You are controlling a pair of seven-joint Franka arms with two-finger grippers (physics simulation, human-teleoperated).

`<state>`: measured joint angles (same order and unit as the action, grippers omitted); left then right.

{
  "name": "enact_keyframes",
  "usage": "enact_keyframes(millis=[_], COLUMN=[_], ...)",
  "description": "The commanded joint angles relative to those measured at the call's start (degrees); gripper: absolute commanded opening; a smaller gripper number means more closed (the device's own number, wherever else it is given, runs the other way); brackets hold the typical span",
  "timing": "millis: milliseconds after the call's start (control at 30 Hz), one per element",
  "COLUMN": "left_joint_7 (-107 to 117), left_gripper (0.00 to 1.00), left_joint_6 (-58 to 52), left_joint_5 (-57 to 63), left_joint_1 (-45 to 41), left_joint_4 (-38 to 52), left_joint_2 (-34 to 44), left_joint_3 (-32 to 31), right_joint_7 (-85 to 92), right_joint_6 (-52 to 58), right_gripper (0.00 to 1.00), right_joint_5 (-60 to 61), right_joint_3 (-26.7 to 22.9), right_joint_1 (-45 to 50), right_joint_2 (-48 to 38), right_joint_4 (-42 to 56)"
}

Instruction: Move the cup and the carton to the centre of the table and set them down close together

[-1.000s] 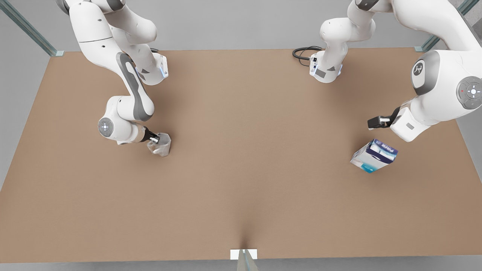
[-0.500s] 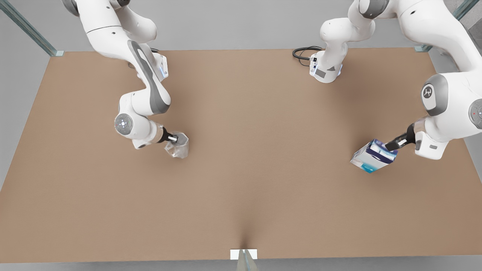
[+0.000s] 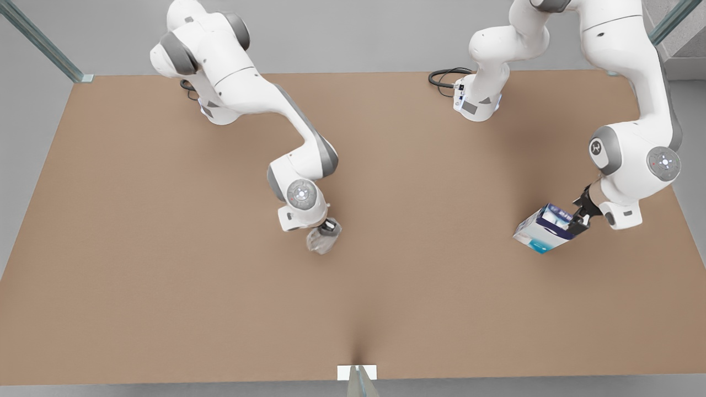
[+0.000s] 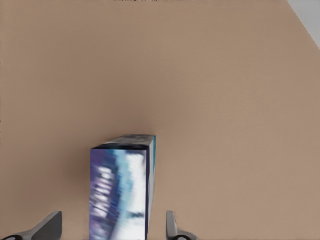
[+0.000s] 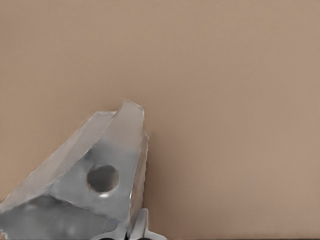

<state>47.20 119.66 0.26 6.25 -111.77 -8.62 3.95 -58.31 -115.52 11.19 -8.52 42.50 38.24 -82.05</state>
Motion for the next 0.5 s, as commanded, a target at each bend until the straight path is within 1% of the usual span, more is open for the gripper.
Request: enact_keyframes(millis=[0,100,167,233,267,300,333,400,467], left_joint_7=[0.00,0.00,0.00,0.00,0.00,0.00,0.00,0.00,0.00], left_gripper=[1.00,1.00,1.00,1.00,1.00,1.00,1.00,1.00,1.00], left_joint_6=[0.14,1.63,1.72,1.72,1.81,3.74,3.83,4.80,4.97], left_joint_5=[-1.32,-1.67,-1.67,-1.67,-1.67,-1.67,-1.67,-1.67,-1.67], left_joint_1=[-0.28,-0.28,-0.19,-0.19,-0.28,-0.28,-0.28,-0.28,-0.28], left_joint_4=[-0.03,-0.73,-0.73,-0.73,-1.17,-3.63,-3.81,-4.16,-4.34], left_joint_2=[-0.08,-0.52,-1.05,-1.49,-1.49,-0.87,-0.96,-1.49,-1.75], left_joint_3=[0.01,0.01,0.09,0.53,0.53,0.53,0.53,0.53,0.53], right_joint_7=[-0.31,-3.30,-3.65,-5.67,-5.58,-5.67,-5.76,-5.58,-4.44], right_joint_6=[0.12,0.64,5.39,11.10,15.23,16.91,20.06,23.75,25.08], right_gripper=[0.21,0.21,0.21,0.21,0.21,0.21,0.21,0.21,0.21], right_joint_5=[-0.11,-0.11,-0.81,-2.83,-2.75,-2.75,-2.75,-2.84,-2.75], right_joint_3=[0.00,0.00,0.00,-0.09,-2.02,-2.11,-2.37,-2.29,-2.11], right_joint_1=[0.04,2.76,4.70,5.58,5.84,6.28,6.63,6.72,7.07], right_joint_2=[0.43,2.98,4.29,9.74,12.46,14.40,16.60,19.23,21.17], right_joint_4=[0.66,3.74,5.76,16.13,21.66,24.65,27.28,29.31,30.63])
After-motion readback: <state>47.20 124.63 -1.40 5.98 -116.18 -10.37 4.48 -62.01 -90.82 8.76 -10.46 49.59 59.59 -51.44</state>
